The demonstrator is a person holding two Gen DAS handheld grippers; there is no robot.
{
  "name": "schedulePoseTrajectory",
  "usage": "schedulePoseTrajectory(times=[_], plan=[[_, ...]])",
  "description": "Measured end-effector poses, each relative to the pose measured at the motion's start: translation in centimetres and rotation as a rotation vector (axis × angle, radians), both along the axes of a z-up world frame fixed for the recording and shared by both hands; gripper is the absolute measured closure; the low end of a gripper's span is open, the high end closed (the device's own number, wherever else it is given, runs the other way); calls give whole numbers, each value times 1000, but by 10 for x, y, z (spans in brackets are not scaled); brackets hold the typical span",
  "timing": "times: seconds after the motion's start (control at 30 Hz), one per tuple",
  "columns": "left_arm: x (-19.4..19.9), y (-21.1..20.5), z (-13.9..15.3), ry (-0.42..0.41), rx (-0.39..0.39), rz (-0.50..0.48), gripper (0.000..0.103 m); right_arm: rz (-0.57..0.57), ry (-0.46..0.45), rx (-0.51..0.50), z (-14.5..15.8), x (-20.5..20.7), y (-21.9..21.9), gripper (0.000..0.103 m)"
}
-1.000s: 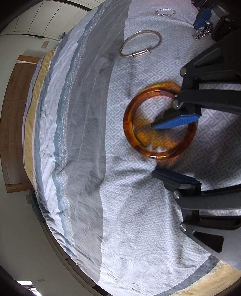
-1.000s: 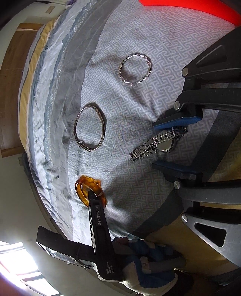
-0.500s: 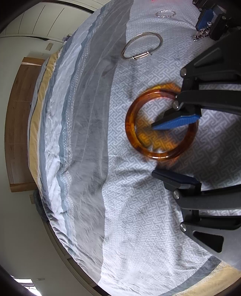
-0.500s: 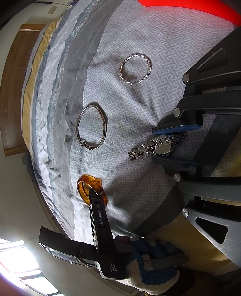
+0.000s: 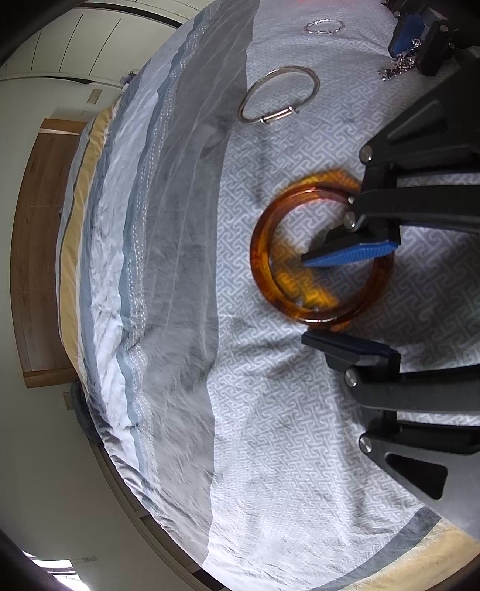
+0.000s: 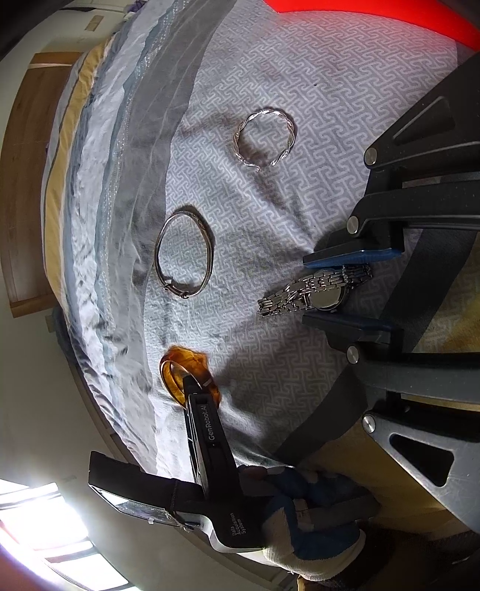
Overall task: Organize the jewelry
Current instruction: 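Carry the amber bangle and silver watch with both grippers into the red box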
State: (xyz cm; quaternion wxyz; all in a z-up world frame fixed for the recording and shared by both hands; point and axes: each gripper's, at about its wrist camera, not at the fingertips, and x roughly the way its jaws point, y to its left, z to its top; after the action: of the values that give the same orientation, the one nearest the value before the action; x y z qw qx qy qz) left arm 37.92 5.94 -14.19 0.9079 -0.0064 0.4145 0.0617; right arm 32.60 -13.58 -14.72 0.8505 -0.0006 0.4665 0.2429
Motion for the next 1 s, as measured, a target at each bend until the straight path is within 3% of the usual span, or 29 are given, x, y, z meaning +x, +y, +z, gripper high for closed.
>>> schedulePoseTrajectory(times=[0.1, 0.17, 0.33, 0.43, 1.0], plan=[[-1, 2, 3, -2, -15, 4, 89, -8, 9, 17, 2, -1, -2, 79], [-4, 5, 5, -4, -40, 0, 92, -14, 16, 32, 4, -3, -3, 79], [-15, 11, 12, -2, -132, -11, 93, -24, 29, 69, 8, -13, -6, 79], [-24, 8, 17, 8, -150, -24, 93, -26, 34, 87, 12, -21, -8, 79], [-87, -38, 77, 12, -77, -100, 93, -78, -28, 160, 73, -70, -45, 79]])
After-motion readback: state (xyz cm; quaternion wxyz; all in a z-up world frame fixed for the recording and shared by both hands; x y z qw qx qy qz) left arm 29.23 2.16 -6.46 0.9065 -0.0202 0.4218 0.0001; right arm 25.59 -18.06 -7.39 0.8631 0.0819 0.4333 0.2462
